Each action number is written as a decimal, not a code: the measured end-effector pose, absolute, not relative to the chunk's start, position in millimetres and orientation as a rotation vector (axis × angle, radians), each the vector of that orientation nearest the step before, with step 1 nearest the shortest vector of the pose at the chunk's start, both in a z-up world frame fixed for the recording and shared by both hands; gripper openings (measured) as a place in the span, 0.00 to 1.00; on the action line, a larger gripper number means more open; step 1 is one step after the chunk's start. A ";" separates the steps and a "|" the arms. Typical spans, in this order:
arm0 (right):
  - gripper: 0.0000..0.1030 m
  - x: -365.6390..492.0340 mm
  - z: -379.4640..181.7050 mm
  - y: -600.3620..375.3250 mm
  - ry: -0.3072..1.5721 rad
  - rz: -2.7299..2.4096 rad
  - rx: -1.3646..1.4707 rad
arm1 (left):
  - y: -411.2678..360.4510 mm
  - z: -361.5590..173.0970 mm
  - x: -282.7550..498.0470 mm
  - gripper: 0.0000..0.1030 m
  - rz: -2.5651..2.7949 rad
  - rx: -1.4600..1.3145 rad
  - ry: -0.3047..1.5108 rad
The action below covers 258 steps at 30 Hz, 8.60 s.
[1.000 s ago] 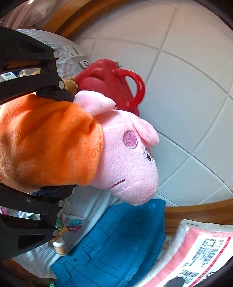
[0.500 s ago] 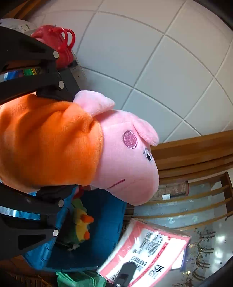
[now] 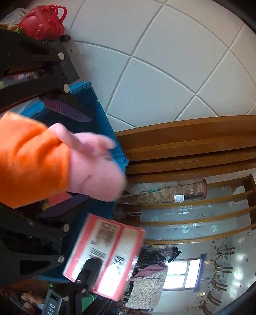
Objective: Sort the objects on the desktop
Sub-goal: 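Carry the pig plush and pink tissue pack to the crate and release both, then move both grippers back over the pile of objects, then grasp the yellow snowball clamp with the right gripper while the left gripper grasps the grey plush, then lift the yellow clamp with the right gripper while the left gripper regrasps the grey plush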
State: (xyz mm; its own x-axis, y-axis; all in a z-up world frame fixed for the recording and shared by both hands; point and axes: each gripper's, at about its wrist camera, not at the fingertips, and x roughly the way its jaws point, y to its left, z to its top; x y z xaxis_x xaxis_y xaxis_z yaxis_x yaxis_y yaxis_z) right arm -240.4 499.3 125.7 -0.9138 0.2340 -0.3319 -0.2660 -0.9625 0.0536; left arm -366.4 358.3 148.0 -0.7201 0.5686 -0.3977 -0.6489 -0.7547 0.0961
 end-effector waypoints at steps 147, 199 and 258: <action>0.24 -404.1 -222.3 -17.2 -0.256 3.017 -2.075 | -108.3 -228.6 -272.2 0.40 2.696 -1.372 0.128; 0.24 -347.0 -48.3 59.2 -0.022 3.295 -1.348 | -89.2 -237.6 -293.0 0.80 2.586 -1.394 0.201; 0.24 -346.7 -37.8 81.7 0.037 3.320 -1.320 | -77.9 -224.6 -354.5 0.37 2.759 -1.325 -0.031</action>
State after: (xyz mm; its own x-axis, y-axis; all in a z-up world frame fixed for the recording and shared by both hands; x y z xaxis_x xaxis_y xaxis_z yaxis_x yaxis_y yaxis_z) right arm -346.7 81.7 -37.8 -0.6476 -0.3964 -0.6508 0.3817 -0.9079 0.1731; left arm -354.5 -77.9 -224.6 -0.6228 0.0812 -0.7782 -0.0640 -0.9966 -0.0528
